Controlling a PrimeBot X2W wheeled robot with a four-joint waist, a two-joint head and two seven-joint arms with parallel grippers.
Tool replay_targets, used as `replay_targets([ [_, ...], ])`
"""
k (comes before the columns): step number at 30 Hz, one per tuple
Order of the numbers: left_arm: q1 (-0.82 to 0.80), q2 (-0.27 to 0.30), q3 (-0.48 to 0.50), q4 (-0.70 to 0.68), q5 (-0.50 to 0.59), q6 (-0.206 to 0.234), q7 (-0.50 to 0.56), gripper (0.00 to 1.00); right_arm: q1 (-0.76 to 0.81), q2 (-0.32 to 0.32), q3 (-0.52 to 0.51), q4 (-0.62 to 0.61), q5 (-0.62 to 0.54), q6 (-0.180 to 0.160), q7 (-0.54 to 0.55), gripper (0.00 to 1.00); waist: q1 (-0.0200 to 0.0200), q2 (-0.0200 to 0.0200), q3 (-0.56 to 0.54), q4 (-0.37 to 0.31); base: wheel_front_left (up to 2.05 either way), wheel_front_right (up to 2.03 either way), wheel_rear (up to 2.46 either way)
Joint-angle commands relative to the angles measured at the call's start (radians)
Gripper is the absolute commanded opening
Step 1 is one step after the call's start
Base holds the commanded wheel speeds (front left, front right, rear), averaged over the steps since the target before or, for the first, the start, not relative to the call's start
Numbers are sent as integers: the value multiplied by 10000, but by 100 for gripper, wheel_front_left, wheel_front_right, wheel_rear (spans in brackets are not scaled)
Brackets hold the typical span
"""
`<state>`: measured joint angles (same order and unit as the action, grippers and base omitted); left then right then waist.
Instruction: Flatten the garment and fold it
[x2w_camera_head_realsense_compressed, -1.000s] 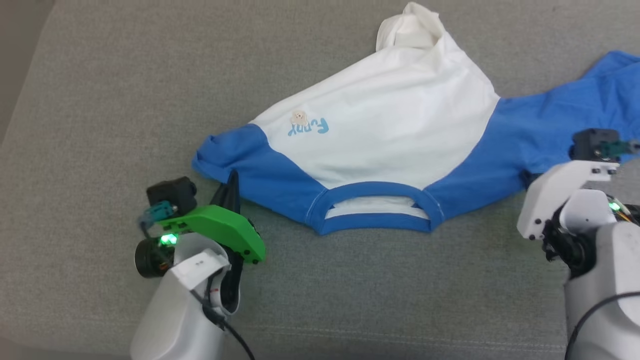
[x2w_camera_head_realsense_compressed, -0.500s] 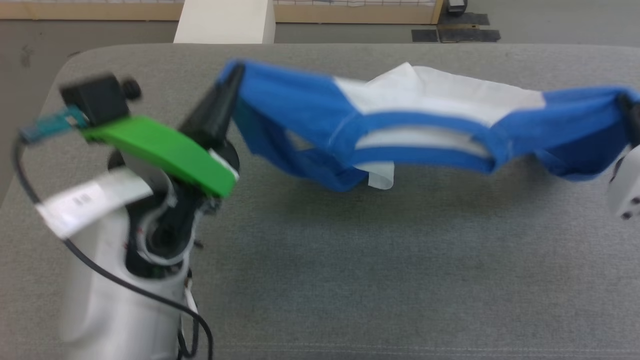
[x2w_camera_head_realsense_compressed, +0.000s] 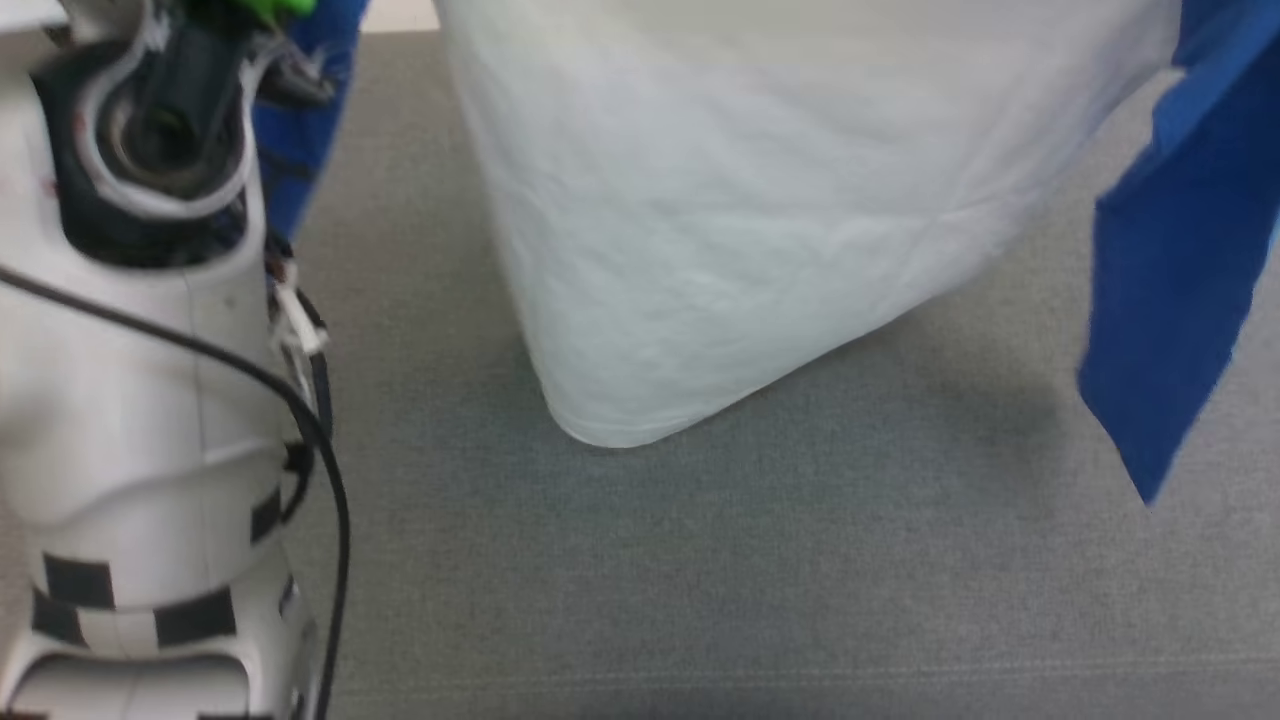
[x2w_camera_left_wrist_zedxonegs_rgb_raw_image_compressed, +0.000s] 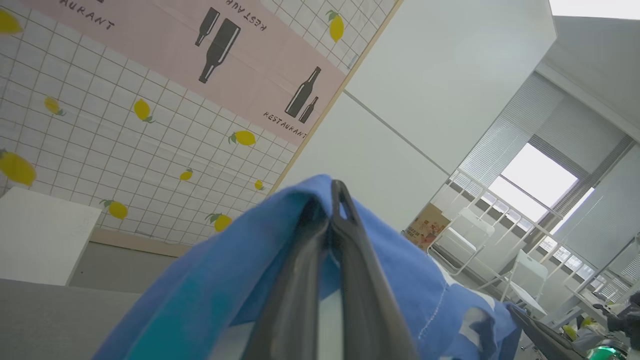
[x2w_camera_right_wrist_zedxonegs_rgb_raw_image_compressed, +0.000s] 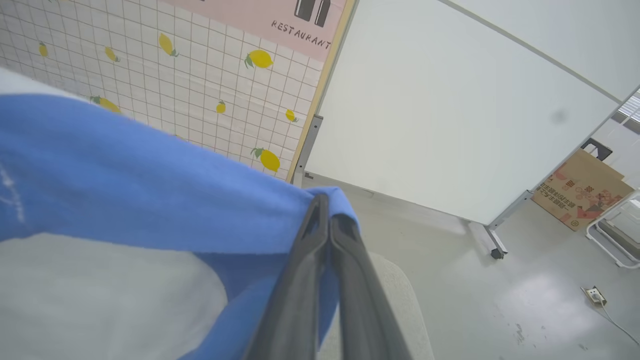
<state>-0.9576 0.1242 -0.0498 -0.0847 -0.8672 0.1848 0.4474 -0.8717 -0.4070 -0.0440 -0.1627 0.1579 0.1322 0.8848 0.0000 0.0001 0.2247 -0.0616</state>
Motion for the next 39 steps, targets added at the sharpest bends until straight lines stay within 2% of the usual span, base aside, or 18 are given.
replay_targets([
  [1,-422,116,56,247,204,59,-98,0,-449,-59,141,339,-59,-15,-109,0,0,-1,752,-276,0,0,0],
  [9,-2694,590,407,1828,1042,430,-912,0,-3071,188,638,2395,-571,-15,-1106,0,0,-1,2549,-602,0,0,0],
  [12,-3679,743,610,2321,1354,704,-1351,0,-4198,523,536,3061,-957,-15,-1840,0,0,-1,3182,-740,0,0,0],
  [17,-5163,759,923,2886,1554,899,-2180,0,-5943,983,274,3865,-1874,-15,-3231,0,0,-1,3947,-895,0,0,0],
  [21,-6056,728,1121,3178,1562,781,-2872,0,-7229,1263,-207,4293,-2663,-15,-4514,0,0,-1,4324,-942,0,0,0],
  [24,-6308,710,1210,3429,1442,498,-3218,0,-7820,1397,-417,4685,-3089,-15,-5305,0,0,-1,4468,-882,0,0,0],
  [27,-5891,783,1176,3716,1373,220,-3235,0,-7772,1474,-436,5120,-3087,-15,-5628,0,0,-1,4452,-794,0,0,0],
  [31,-4804,974,1061,4064,1356,-153,-3115,0,-6951,1401,-137,5624,-2668,-15,-5737,0,0,-1,4356,-646,0,0,0],
  [39,-1477,1354,357,4135,1306,-1090,-2178,0,-3543,1211,764,5520,-967,-15,-5279,0,0,-1,3520,-433,0,0,0],
])
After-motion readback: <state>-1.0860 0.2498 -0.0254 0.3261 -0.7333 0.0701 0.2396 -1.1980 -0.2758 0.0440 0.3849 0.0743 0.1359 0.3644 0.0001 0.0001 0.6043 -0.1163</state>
